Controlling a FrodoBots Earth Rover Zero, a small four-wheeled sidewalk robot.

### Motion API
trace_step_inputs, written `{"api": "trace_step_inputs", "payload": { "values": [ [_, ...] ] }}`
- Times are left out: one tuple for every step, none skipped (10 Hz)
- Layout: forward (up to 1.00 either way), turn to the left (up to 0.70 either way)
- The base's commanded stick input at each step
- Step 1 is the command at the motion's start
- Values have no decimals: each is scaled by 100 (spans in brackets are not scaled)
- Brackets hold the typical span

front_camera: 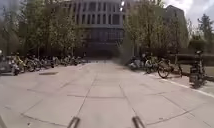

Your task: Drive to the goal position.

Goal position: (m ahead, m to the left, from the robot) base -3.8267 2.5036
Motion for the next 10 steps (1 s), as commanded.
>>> {"api": "trace_step_inputs", "payload": {
  "values": [
    [70,35],
    [70,35],
    [70,35],
    [70,35],
    [70,35],
    [70,35],
    [70,35],
    [70,35],
    [70,35],
    [70,35]
  ]
}}
